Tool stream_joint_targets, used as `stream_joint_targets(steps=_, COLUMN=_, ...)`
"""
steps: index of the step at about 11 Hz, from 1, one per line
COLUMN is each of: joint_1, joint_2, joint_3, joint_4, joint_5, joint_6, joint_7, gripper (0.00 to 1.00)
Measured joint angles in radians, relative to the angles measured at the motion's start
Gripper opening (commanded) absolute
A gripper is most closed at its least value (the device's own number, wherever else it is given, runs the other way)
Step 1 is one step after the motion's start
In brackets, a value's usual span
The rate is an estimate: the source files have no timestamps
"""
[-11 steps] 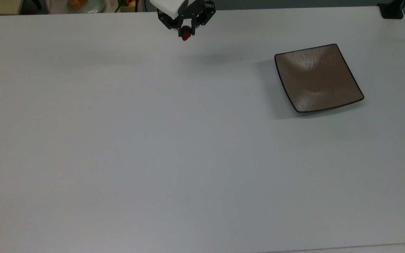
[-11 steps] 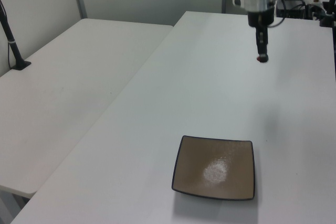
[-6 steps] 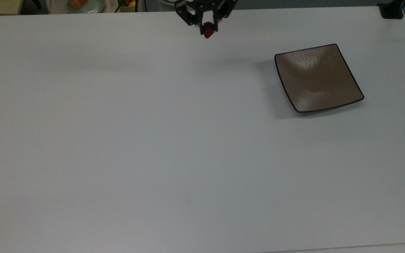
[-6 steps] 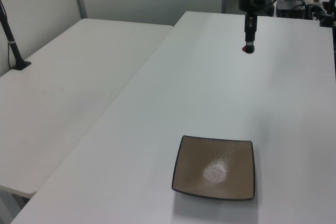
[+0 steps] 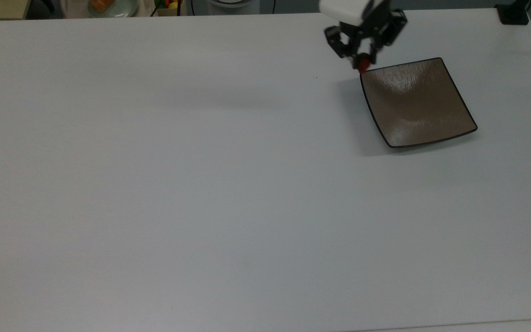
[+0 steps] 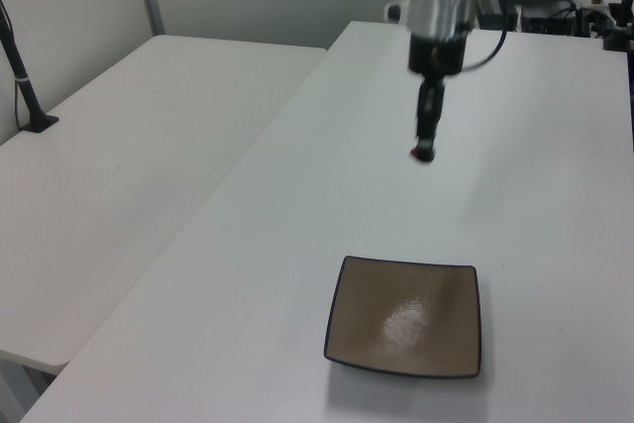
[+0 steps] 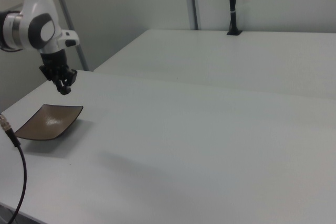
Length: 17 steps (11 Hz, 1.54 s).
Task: Strawberries on a ceramic plate
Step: 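Carry the strawberry over the brown plate and lower it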
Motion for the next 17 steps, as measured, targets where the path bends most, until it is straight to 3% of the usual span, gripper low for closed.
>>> stream_joint_targets(steps=2, joint_1=0.028, joint_2=0.067, joint_3=0.027, joint_4=0.0, joint_5=0.0, joint_6=0.118, joint_7=0.085, gripper=0.02)
stream_joint_targets(steps=6, joint_1=0.108, joint_2=0.184, joint_3=0.032, joint_4=-0.001, joint_5=0.0, joint_6=0.271, joint_7=0.157, gripper=0.02)
stream_joint_targets(steps=11, joint_1=0.164, joint_2=0.299, joint_3=0.04, joint_4=-0.006, joint_5=0.0, joint_6=0.36, joint_7=0.168, gripper=0.08)
stream_joint_targets(steps=12, joint_1=0.166, joint_2=0.313, joint_3=0.047, joint_4=-0.007, joint_5=0.0, joint_6=0.381, joint_7=0.168, gripper=0.33)
stream_joint_targets(steps=13, joint_1=0.166, joint_2=0.322, joint_3=0.051, joint_4=-0.008, joint_5=0.0, joint_6=0.398, joint_7=0.169, gripper=0.89)
stream_joint_targets(steps=14, joint_1=0.166, joint_2=0.326, joint_3=0.051, joint_4=-0.008, joint_5=0.0, joint_6=0.405, joint_7=0.171, gripper=1.0)
stream_joint_targets(steps=17, joint_1=0.166, joint_2=0.33, joint_3=0.051, joint_4=-0.009, joint_5=0.0, joint_6=0.407, joint_7=0.204, gripper=1.0)
